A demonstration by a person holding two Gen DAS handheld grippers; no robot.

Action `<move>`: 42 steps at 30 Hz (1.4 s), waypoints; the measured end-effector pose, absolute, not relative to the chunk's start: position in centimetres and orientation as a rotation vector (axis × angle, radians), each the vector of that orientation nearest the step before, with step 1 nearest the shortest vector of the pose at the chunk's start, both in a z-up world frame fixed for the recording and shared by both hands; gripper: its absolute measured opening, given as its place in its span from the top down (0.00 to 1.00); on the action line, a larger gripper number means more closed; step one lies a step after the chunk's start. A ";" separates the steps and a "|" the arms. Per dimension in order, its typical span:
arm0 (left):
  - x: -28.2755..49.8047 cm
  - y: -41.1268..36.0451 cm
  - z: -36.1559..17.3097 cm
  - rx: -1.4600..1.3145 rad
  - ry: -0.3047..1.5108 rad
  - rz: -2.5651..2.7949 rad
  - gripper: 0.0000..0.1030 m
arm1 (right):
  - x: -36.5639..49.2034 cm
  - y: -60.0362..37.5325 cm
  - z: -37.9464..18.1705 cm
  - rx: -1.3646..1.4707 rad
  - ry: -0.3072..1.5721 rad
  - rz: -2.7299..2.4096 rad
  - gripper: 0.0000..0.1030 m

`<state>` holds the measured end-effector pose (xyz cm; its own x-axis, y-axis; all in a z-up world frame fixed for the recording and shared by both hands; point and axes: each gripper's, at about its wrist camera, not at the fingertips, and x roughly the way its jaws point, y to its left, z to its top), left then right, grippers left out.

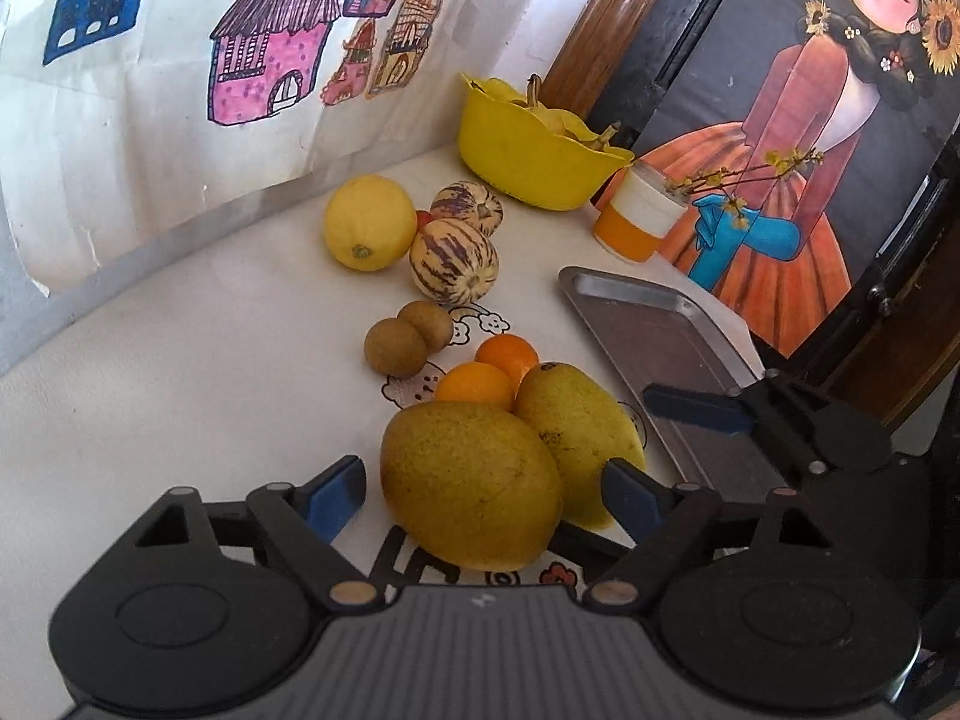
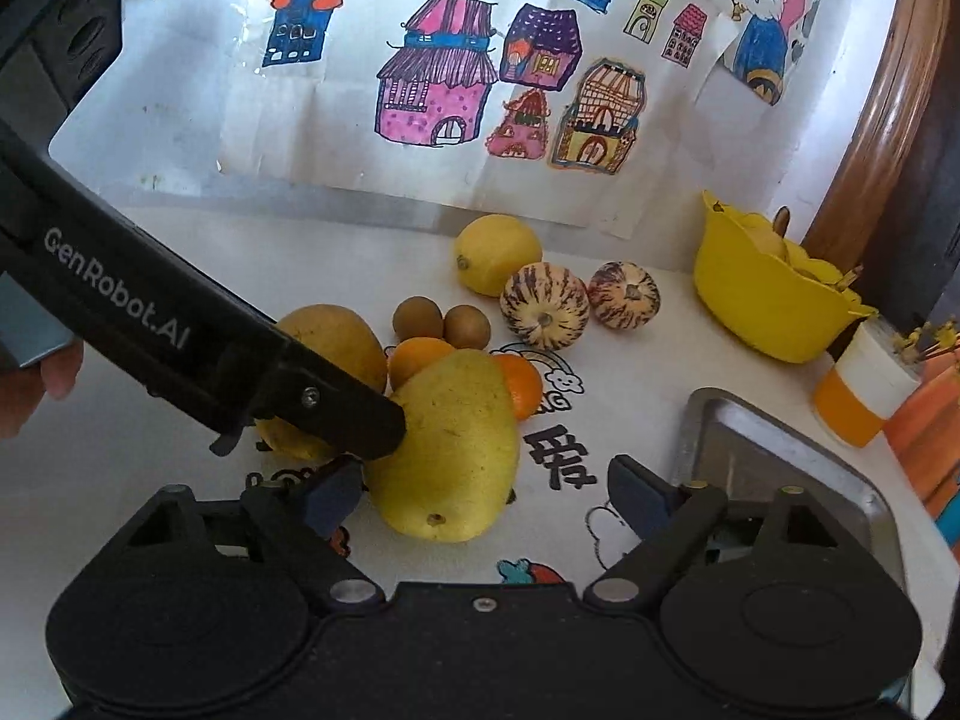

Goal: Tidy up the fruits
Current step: 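Close the left gripper on one yellow pear while the right gripper grasps the other pear, then carry the pear in the left gripper onto the tray while the right gripper carries its pear there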

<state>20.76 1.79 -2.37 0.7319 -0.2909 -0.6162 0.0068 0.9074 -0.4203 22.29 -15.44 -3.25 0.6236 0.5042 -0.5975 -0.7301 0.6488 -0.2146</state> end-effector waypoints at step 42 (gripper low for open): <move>20.7 0.0 -0.8 -0.492 0.695 -0.149 0.34 | 22.1 -20.7 -1.3 -0.180 0.557 0.716 0.44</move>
